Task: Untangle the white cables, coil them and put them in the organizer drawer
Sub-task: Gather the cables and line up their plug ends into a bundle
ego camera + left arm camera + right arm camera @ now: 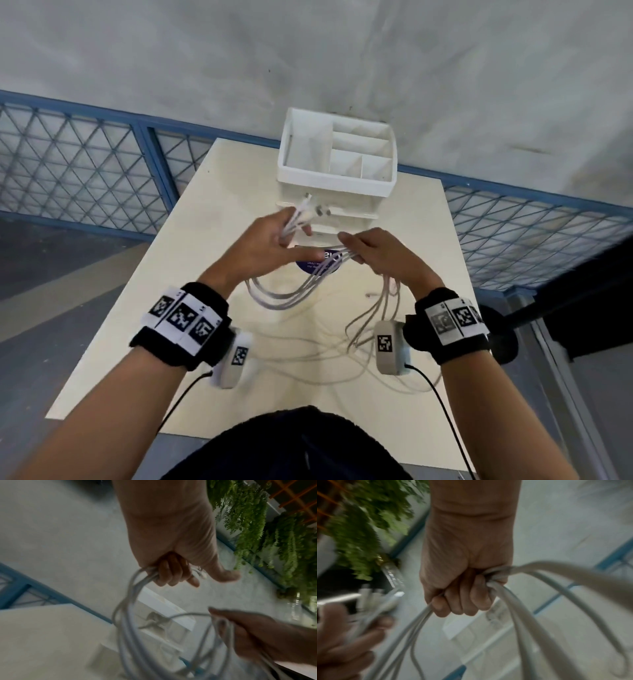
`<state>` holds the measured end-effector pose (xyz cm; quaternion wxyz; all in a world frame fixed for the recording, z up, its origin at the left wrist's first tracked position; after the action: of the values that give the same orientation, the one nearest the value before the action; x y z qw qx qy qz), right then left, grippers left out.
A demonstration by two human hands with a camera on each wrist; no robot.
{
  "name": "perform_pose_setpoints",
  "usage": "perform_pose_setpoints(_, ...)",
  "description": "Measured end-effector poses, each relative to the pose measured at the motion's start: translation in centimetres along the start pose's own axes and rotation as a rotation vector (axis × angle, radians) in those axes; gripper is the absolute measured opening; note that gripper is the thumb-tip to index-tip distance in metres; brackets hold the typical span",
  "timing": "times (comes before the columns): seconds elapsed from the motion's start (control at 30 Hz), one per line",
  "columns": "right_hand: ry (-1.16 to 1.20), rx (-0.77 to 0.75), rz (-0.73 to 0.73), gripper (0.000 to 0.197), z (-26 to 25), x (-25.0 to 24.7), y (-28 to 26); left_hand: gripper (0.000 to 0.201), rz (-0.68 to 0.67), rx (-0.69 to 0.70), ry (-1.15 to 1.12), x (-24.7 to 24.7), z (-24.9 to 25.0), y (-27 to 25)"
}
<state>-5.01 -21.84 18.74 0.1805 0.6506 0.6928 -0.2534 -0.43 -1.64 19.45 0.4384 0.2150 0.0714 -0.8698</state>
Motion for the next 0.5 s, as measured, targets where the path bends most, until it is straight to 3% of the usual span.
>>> perform_pose_setpoints(0.1,-0.016,-0.048,0.003,0.050,-2.2,0.3,0.5,0.012,-0.104,-0.046,0.029,2.2,0.1,0.4)
perform_pose_setpoints(0.27,0.339,0.082,-0.101,0.050,-0.8,0.1,-0.6,0.014,-0.079,-0.039,0.248,-0.2,-0.5,1.0)
perform_pose_setpoints(0.37,0.331,0.135,-0.064,0.057,2.3,-1.0,-1.7,0.007,0.050,-0.007,0.404,-3.2,-0.5,0.6)
perform_pose_setpoints(0.5,0.135,0.273,0.130,0.062,7.6,-3.5,-3.4,0.006,0.263,-0.090,0.467,-7.2,-2.3,-0.3)
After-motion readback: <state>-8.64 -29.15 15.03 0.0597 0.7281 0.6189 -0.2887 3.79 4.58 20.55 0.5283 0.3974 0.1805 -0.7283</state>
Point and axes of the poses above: each hand's wrist, its own y-axis towards the middle knuckle, its own x-axis out of the palm, z = x × y, the point moved 2 cm from there along y, towards the middle knuckle, and after that the axes turned 5 degrees about y, right-handed, at the moved point
